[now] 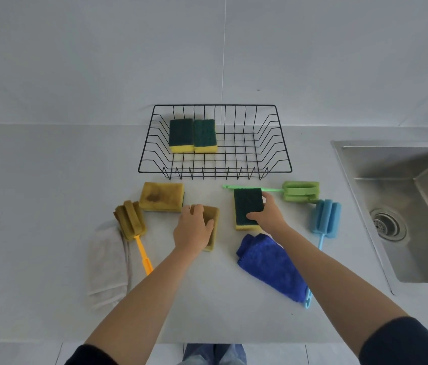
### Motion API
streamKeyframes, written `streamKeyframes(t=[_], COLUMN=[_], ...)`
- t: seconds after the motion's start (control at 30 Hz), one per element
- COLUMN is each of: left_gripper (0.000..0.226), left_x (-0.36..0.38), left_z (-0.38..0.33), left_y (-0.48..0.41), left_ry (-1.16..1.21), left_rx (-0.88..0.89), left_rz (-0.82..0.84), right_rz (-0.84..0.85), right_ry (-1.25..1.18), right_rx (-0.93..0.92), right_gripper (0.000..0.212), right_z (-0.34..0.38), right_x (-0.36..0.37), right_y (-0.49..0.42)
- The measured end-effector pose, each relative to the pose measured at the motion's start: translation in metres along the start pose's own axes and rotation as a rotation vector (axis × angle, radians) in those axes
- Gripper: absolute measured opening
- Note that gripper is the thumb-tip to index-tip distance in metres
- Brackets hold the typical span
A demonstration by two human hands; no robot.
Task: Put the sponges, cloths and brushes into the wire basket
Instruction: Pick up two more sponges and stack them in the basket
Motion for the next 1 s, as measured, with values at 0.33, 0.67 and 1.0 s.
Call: streamKeyframes(t=[0.33,0.67,1.0], left_gripper=[0.066,0.027,0.033], left_x=[-0.002,-0.05,-0.084], left_z=[-0.003,-0.002,-0.034], left_y=[-0.004,-0.02,-0.048], left_ry=[-0.147,1.087,1.641], left_rx=[-0.07,-0.334,-0.342], left_rz=[0.051,0.167,0.224], right_rz=[0.11,0.187,0.218], right_ry=[-0.033,-0.144,-0.36], right_rx=[-0.027,-0.151,-0.231], right_gripper=[0.073,0.062,0.058], right_z=[0.014,0.041,0.104], right_x=[0.003,-0.02,-0.043], right_y=[0.0,0.013,0.009])
Point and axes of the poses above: each hand's wrist, its own y-axis away from the middle knuckle, its own x-axis out of the palm, z = x × y, the point moved 3 cm from there along -y, towards the middle knuckle, and after that the axes turned 10 degrees about y, right-handed, at the moved point
